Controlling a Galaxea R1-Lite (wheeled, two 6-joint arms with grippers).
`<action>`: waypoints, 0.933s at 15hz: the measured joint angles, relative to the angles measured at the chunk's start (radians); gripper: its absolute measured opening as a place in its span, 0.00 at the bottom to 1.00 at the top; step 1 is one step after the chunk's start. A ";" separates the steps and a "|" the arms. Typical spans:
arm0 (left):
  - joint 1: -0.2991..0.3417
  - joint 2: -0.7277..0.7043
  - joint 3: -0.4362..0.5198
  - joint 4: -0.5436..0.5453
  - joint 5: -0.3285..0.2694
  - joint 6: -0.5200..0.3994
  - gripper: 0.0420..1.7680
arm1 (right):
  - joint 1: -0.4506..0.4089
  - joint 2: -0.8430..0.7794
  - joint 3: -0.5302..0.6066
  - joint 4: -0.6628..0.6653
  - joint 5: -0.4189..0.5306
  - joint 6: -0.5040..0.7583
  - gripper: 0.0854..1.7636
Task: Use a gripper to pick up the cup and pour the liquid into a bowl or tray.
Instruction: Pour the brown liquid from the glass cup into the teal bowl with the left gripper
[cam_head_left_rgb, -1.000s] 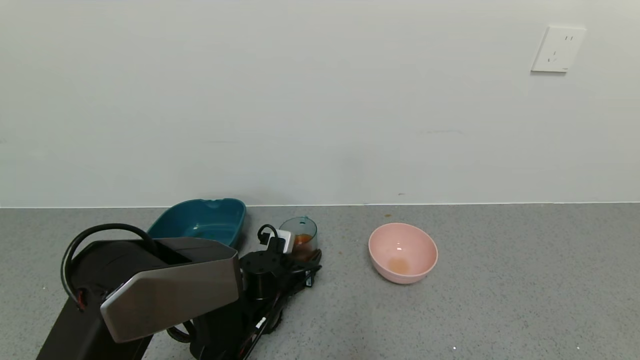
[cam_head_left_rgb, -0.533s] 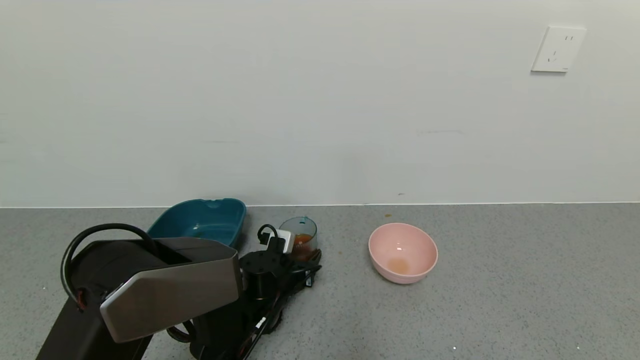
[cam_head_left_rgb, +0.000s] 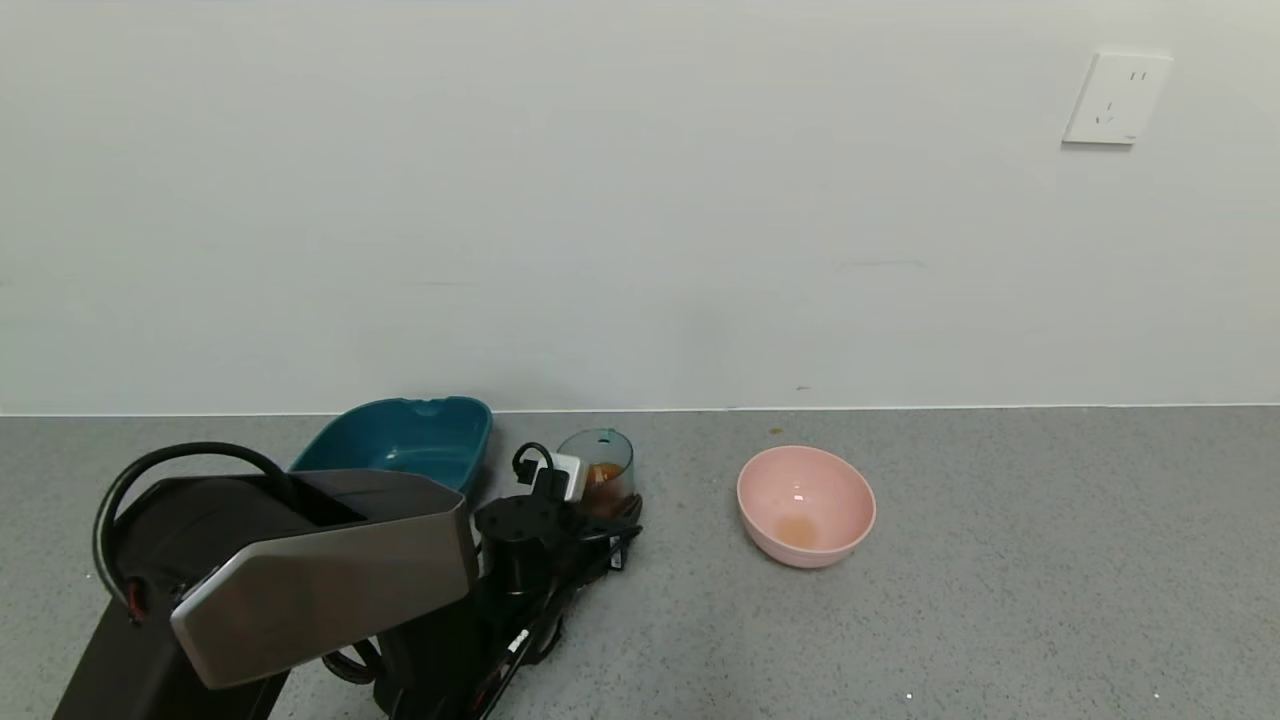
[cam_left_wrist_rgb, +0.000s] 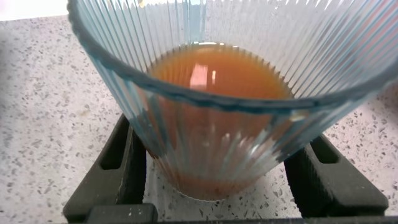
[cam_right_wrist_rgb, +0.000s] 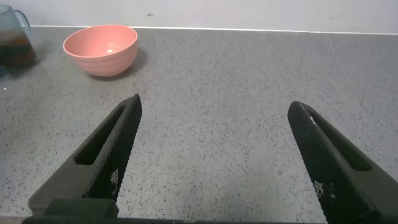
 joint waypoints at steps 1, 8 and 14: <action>0.001 -0.017 -0.001 0.023 0.000 0.000 0.71 | 0.000 0.000 0.000 0.000 0.000 0.000 0.97; 0.027 -0.244 -0.040 0.297 -0.001 0.000 0.71 | 0.000 0.000 0.000 0.000 0.000 0.000 0.97; 0.141 -0.457 -0.132 0.539 -0.019 0.002 0.71 | 0.000 0.000 0.000 0.000 0.000 0.000 0.97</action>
